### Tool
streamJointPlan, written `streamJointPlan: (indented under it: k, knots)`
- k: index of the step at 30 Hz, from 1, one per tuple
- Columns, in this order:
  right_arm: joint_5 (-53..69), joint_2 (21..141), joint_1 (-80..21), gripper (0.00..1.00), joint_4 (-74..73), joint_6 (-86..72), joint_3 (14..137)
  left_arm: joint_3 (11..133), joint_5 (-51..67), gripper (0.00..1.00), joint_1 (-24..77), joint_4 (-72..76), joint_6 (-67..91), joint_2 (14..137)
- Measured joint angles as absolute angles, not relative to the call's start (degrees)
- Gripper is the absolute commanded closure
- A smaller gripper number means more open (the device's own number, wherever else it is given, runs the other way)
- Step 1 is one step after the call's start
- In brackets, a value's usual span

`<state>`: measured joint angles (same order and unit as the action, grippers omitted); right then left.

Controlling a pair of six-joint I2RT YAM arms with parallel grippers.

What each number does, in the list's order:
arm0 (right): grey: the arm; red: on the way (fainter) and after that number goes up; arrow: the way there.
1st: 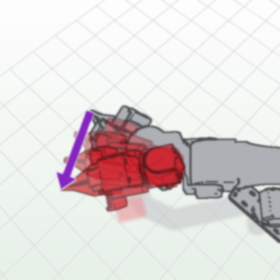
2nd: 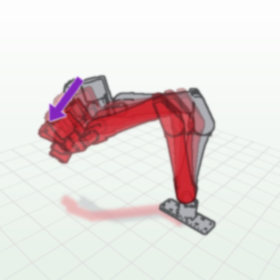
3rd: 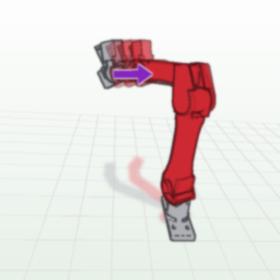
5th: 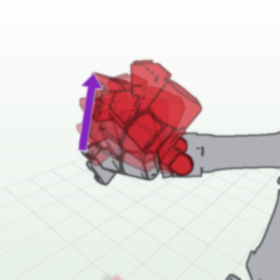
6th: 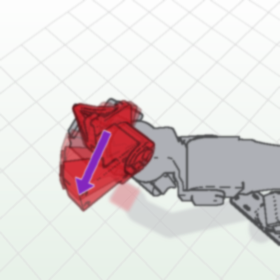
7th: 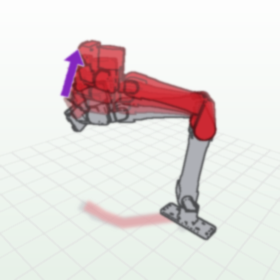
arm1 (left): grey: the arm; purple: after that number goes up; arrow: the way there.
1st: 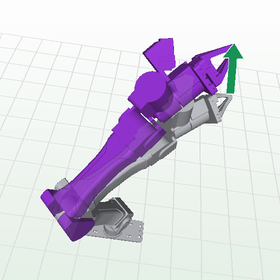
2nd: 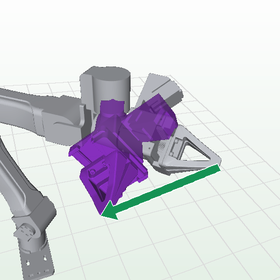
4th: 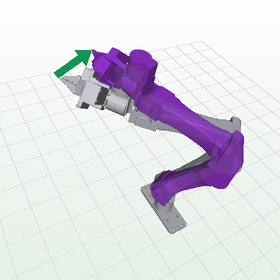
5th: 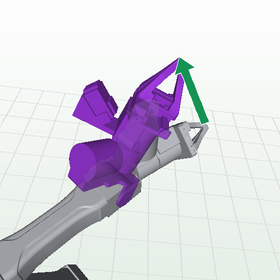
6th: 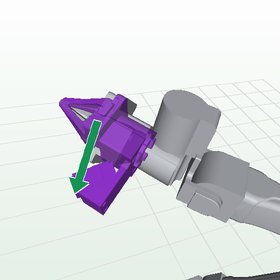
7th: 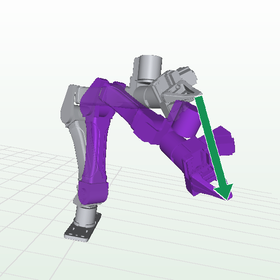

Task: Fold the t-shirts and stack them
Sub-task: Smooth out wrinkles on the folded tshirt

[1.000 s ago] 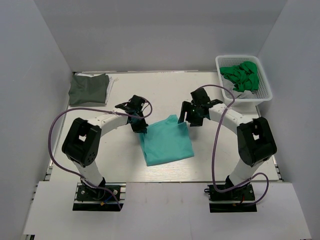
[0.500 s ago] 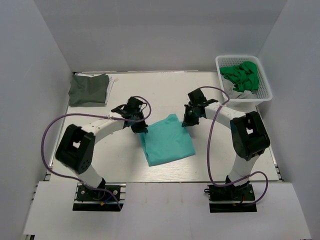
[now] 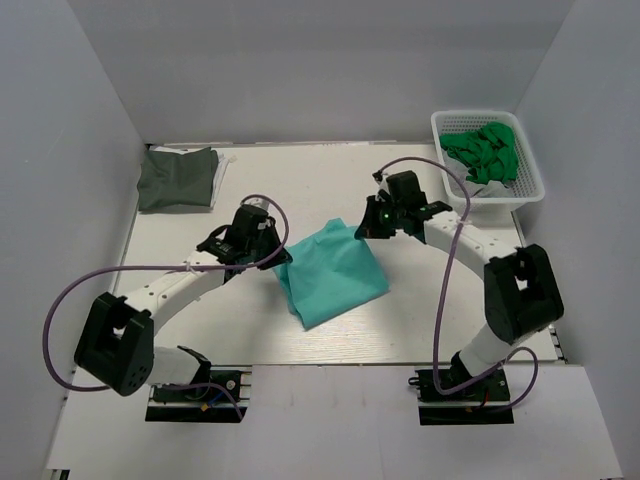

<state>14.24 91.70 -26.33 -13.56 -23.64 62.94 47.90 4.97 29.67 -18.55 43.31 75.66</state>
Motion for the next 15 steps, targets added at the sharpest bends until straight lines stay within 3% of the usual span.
streamJointPlan:
  k: [13,15]
  knots:
    - [17.8,112.64,-28.12,0.99,-6.5,-19.49,75.81,38.15,-7.2,1.0,25.89,-12.88,51.33,81.89]
    - [17.52,115.0,-28.12,0.83,-6.57,-19.4,77.25,39.38,-7.75,1.0,24.93,-12.82,52.12,84.53]
